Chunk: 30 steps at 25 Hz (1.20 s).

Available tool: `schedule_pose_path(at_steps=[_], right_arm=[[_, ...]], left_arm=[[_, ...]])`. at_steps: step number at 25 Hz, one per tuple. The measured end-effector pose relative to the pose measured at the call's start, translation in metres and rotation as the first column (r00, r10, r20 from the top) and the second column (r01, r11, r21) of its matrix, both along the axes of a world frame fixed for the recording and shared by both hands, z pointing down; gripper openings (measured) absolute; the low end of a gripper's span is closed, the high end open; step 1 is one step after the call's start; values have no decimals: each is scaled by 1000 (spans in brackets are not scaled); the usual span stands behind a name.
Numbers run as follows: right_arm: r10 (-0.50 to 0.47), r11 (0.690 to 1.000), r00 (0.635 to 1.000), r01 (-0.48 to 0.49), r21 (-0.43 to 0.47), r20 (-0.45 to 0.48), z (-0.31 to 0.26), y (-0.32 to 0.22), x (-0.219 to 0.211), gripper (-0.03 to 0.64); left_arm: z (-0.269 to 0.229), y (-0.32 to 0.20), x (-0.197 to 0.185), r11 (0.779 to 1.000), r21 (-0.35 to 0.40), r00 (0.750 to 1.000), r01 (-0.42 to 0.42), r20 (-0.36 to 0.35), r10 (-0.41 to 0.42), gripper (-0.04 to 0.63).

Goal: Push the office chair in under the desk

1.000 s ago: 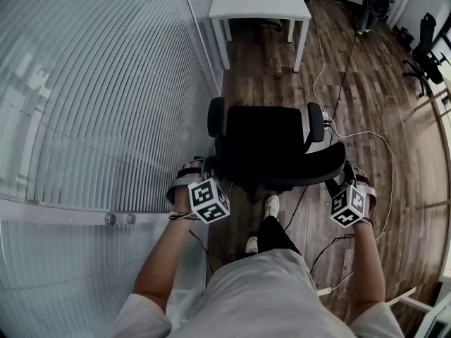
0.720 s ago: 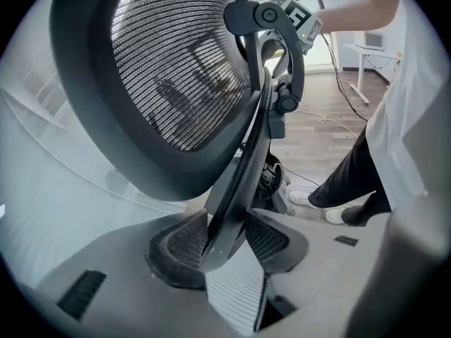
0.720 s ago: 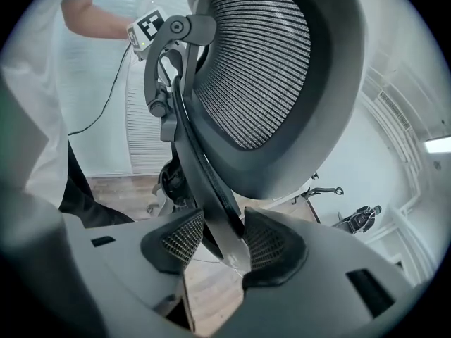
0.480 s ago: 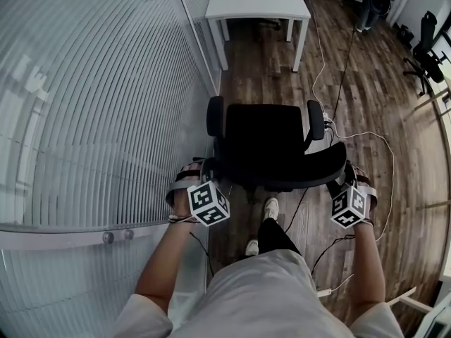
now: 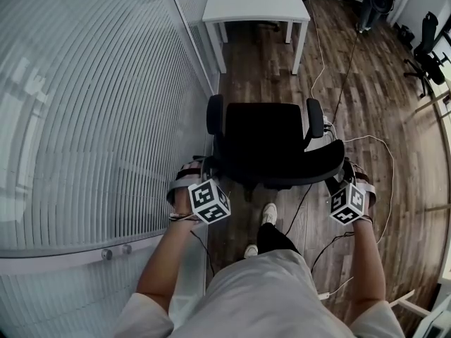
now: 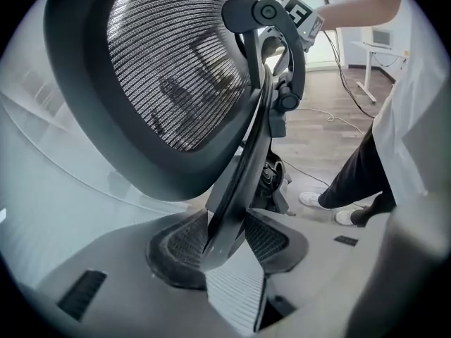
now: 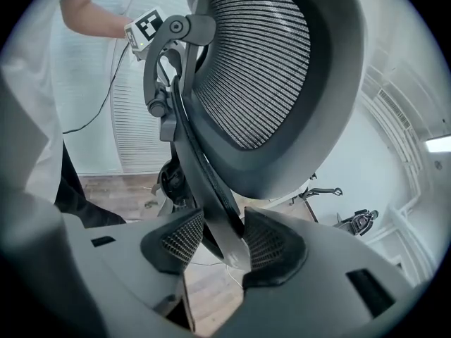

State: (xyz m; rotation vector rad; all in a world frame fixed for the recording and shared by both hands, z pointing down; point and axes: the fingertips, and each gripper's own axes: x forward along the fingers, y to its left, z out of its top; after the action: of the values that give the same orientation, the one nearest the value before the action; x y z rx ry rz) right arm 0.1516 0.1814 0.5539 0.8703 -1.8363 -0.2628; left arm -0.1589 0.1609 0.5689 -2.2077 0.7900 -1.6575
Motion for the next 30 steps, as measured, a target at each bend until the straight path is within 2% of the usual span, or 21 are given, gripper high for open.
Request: schedule_pose_path(at_steps=[9,30], right_arm=[[-11,1000,1000,11,0,4,6,-37,20,187],[-50,999,999,50,12,21,8,-137,40,187]], left_arm=[[7,-34,19,1000,-9,1000,18,5,-18,178],[11,-128,38,997,-10,996,81,34,-81,178]])
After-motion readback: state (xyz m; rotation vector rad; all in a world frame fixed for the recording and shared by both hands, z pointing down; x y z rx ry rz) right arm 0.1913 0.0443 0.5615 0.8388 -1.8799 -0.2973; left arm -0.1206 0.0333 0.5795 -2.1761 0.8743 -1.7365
